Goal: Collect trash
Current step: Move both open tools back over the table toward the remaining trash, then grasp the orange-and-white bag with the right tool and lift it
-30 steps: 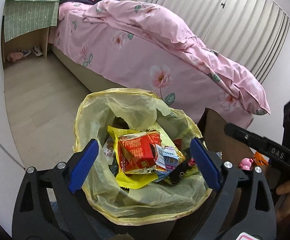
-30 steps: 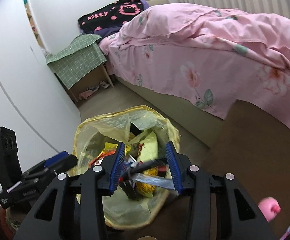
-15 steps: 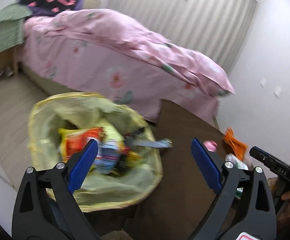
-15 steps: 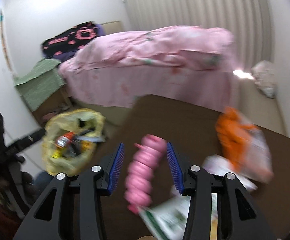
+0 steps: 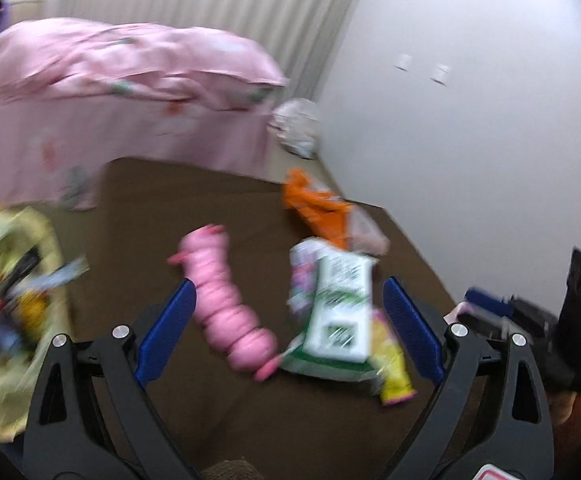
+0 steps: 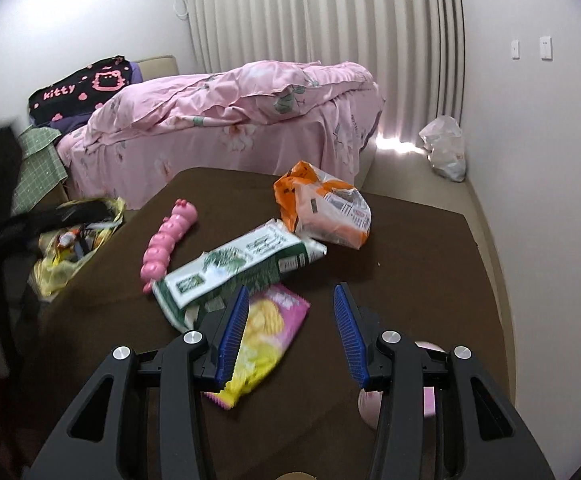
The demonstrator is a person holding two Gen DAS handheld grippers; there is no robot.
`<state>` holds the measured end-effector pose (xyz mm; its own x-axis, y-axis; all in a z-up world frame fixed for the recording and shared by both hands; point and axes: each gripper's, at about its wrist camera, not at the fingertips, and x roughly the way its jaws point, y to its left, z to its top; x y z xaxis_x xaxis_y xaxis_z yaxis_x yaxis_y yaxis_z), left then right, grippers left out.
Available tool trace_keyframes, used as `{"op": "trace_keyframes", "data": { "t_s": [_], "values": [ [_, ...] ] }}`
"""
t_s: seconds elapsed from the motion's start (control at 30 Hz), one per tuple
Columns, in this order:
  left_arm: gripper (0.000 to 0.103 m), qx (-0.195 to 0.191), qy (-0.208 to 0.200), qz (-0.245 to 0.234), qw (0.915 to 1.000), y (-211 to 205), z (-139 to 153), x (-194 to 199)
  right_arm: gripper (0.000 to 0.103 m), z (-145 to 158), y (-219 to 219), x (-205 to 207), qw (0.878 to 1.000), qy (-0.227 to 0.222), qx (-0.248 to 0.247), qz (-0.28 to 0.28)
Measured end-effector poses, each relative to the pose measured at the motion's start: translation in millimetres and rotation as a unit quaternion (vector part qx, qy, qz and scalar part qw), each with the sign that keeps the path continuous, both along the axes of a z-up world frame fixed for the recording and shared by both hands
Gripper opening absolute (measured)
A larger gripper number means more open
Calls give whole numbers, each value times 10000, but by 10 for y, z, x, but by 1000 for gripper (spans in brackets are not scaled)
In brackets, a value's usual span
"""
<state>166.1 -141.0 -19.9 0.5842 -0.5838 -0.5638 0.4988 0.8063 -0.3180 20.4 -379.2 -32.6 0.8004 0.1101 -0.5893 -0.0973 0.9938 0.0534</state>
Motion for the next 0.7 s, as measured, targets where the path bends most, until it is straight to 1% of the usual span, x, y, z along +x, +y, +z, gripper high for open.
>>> {"op": "trace_keyframes", "data": {
  "t_s": [0.07, 0.1, 0.13, 0.23, 0.27, 0.37, 0.4, 0.47, 0.5, 0.53, 0.6, 0.63, 0.67, 0.7],
  "values": [
    [90, 32, 80, -199, 9998, -266, 2, 213, 42, -30, 19, -93, 9999, -118, -72, -57],
    [90, 49, 170, -278, 9995, -449, -7, 382, 42, -52, 15, -136, 9998, -154, -65, -96],
    [90, 66, 234, -303, 9992, -558, -21, 485, 42, -78, 4, -174, 9997, -175, -18, -142],
    [90, 196, 457, -185, 9986, -915, -136, 865, 42, -156, -46, -231, 9995, -175, 148, -222],
    [90, 251, 648, -155, 9975, -1056, -208, 1028, 42, -174, -58, -242, 9994, -172, 166, -265],
    [90, 436, 1075, -131, 9932, -1327, -398, 1339, 42, -218, -127, -286, 9987, -194, 269, -379],
    [90, 556, 1251, -70, 9906, -1408, -482, 1449, 42, -231, -158, -304, 9983, -204, 350, -419],
    [90, 585, 1679, 11, 9841, -1493, -642, 1633, 42, -258, -225, -332, 9972, -206, 542, -474],
    [87, 565, 1819, 58, 9817, -1499, -674, 1680, 42, -262, -242, -341, 9968, -207, 583, -501],
    [77, 501, 2026, 113, 9779, -1487, -710, 1732, 42, -275, -260, -356, 9965, -215, 610, -529],
    [68, 301, 2297, 48, 9728, -1441, -755, 1763, 42, -292, -269, -373, 9963, -230, 609, -561],
    [61, 226, 2356, -33, 9716, -1412, -762, 1742, 42, -300, -269, -378, 9962, -242, 607, -574],
    [57, 214, 2353, -104, 9716, -1374, -747, 1702, 42, -301, -269, -382, 9961, -249, 613, -577],
    [51, 192, 2329, -134, 9722, -1338, -724, 1662, 42, -308, -270, -380, 9961, -248, 630, -569]
  ]
}}
